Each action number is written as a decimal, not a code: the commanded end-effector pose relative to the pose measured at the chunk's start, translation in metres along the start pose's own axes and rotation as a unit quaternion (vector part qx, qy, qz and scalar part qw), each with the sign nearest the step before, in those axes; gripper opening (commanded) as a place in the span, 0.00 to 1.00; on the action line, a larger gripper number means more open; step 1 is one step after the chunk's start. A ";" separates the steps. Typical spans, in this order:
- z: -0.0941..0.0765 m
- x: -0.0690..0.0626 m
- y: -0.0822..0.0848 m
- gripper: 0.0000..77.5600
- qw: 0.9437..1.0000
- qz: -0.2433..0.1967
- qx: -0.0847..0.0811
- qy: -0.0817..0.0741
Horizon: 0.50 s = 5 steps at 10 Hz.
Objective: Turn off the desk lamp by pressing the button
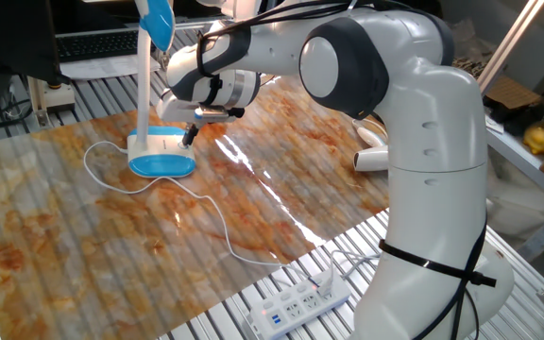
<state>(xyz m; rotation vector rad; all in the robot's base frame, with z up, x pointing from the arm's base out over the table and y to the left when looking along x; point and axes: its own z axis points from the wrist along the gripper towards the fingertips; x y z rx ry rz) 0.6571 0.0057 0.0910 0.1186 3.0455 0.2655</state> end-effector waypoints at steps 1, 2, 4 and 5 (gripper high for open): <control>-0.004 -0.003 0.000 0.00 1.000 0.001 0.000 -0.002; -0.007 -0.007 -0.001 0.00 1.000 0.001 0.000 -0.004; -0.011 -0.011 -0.004 0.00 1.000 0.005 -0.003 -0.014; -0.007 -0.010 -0.003 0.00 1.000 0.008 -0.003 -0.026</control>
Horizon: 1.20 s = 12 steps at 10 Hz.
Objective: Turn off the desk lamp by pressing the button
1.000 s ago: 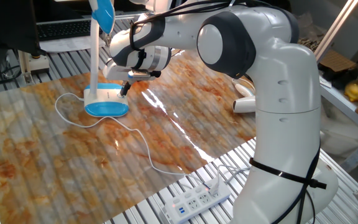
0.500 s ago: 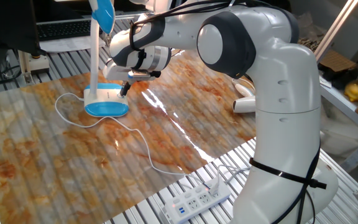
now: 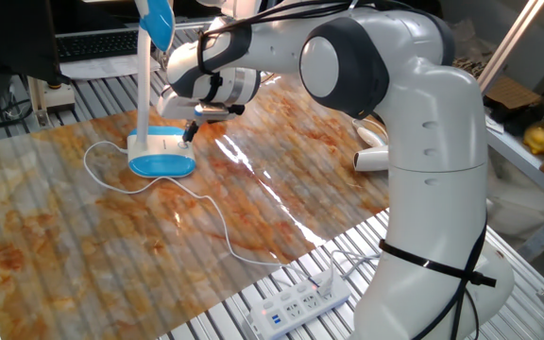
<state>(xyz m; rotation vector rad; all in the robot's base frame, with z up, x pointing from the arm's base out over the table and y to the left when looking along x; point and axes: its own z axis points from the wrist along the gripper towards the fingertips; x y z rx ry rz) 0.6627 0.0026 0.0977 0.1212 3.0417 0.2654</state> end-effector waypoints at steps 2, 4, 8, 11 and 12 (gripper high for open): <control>0.009 0.000 -0.001 0.00 0.999 0.013 -0.005 -0.043; 0.009 0.000 -0.001 0.00 0.999 0.013 -0.005 -0.042; 0.009 0.001 -0.001 0.00 0.999 0.011 -0.005 -0.040; 0.011 0.003 0.000 0.00 0.999 0.010 -0.005 -0.040; 0.011 0.003 0.001 0.00 1.000 0.008 -0.003 -0.027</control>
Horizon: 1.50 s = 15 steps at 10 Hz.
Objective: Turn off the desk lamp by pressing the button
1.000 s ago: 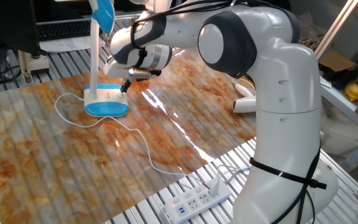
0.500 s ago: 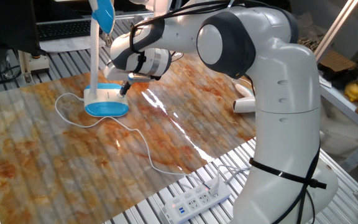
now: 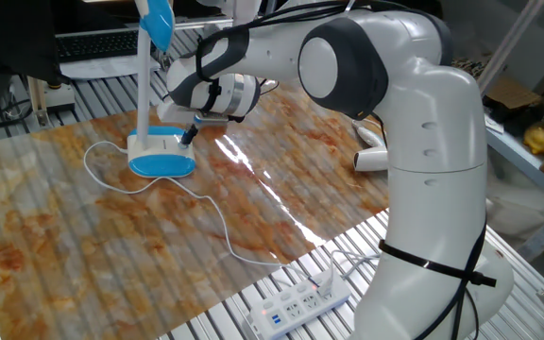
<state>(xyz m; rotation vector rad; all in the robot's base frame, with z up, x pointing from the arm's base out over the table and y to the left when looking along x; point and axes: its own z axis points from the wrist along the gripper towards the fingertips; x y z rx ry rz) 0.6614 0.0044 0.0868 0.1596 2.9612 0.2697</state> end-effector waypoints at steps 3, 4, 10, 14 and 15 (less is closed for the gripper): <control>-0.001 0.001 0.002 0.00 0.999 -0.004 0.004 0.033; 0.001 0.003 0.003 0.00 0.999 -0.002 0.005 0.033; -0.004 0.003 0.005 0.00 0.999 -0.002 0.008 0.032; -0.044 -0.007 0.012 0.00 0.999 -0.002 0.028 0.040; -0.044 -0.007 0.012 0.00 0.999 -0.002 0.028 0.040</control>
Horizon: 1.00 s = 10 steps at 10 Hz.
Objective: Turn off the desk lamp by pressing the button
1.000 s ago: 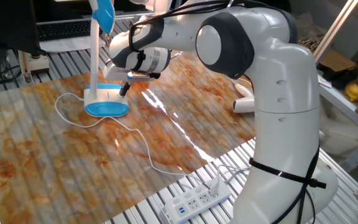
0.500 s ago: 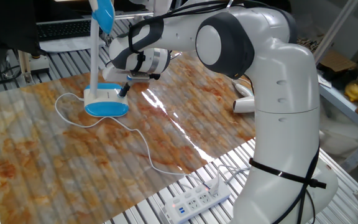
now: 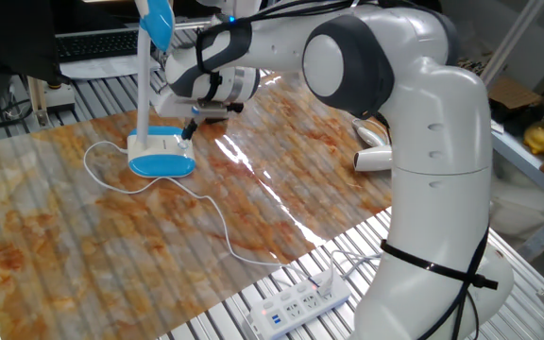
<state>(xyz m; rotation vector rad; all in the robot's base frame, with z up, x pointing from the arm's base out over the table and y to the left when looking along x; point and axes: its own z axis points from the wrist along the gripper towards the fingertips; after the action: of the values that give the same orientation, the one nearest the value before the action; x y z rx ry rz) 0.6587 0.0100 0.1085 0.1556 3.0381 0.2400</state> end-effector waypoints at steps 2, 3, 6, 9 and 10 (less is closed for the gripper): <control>-0.047 -0.005 0.001 0.00 1.000 -0.006 0.020 0.021; -0.053 -0.002 0.003 0.00 0.999 -0.002 0.025 0.028; -0.065 0.013 0.009 0.00 0.999 0.004 0.042 0.028; -0.090 0.050 0.017 0.00 0.996 0.002 0.075 0.042; -0.097 0.058 0.015 0.00 0.996 -0.001 0.080 0.046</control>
<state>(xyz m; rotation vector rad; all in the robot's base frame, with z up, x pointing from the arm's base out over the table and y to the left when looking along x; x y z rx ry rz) 0.6090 0.0149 0.1858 0.1646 3.1270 0.0576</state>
